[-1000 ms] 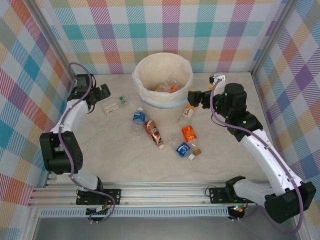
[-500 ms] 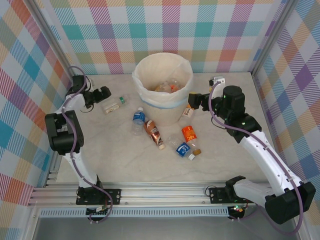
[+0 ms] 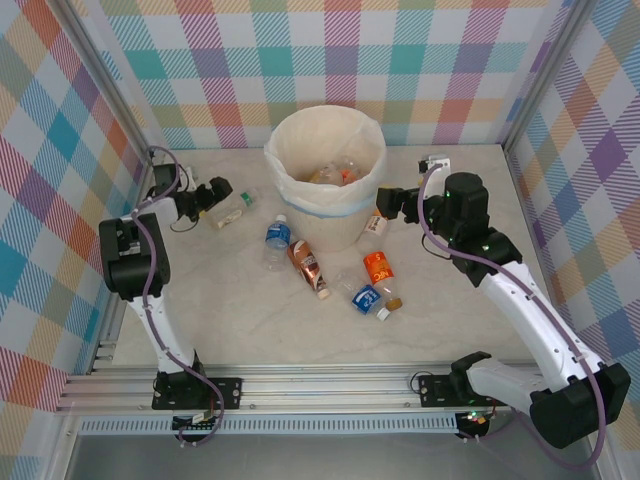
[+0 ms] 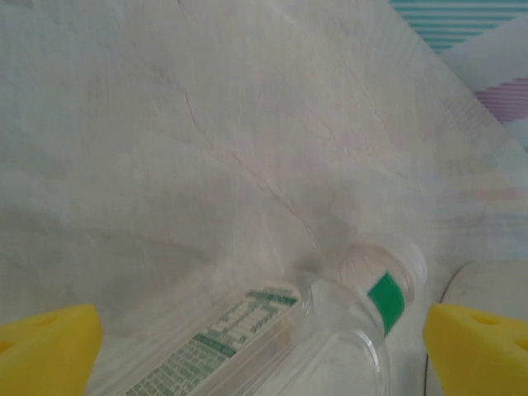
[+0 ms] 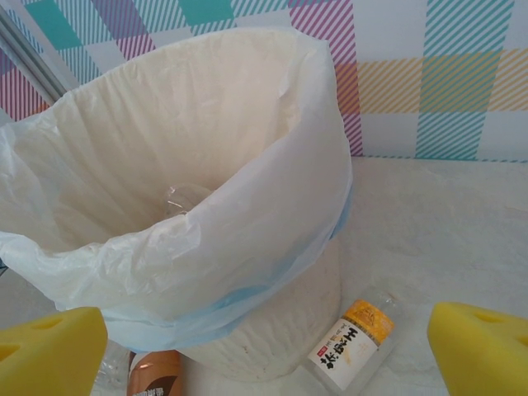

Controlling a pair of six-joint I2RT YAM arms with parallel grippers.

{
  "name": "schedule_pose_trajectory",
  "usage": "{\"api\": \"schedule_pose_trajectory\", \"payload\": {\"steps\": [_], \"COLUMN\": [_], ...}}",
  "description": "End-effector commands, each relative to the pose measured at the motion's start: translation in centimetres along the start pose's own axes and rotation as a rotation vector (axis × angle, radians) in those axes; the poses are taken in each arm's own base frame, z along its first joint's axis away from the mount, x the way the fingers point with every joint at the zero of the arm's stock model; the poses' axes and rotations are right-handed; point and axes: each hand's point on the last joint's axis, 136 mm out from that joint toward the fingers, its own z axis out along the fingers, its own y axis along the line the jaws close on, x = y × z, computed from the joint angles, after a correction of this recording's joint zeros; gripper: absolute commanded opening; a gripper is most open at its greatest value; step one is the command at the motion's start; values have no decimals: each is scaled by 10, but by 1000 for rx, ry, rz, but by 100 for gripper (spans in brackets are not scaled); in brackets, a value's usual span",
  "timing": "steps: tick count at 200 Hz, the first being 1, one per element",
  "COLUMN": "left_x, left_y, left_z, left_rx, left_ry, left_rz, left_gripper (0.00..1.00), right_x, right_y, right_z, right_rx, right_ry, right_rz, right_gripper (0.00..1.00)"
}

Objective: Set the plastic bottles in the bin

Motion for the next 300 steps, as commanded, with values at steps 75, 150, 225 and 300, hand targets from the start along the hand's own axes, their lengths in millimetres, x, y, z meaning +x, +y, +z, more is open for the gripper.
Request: {"api": "schedule_pose_trajectory", "payload": {"steps": [75,150,225,300], "left_x": [67,56,52,43], "left_y": [-23,4,-4,-18], "left_z": [-18,-4,-5,-15], "left_rx": [-284,-621,-570,-537], "left_ry": [57,92,66,49], "left_rz": [307,291,260,301], "left_gripper": [100,100,75,85], "right_x": [0,4,7,9], "right_y": [6,0,-4,-5], "right_z": [11,3,3,3], "right_rx": [-25,7,22,31], "right_ry": [14,12,19,22], "right_rz": [13,13,-4,-9], "right_gripper": [100,100,100,100]}}
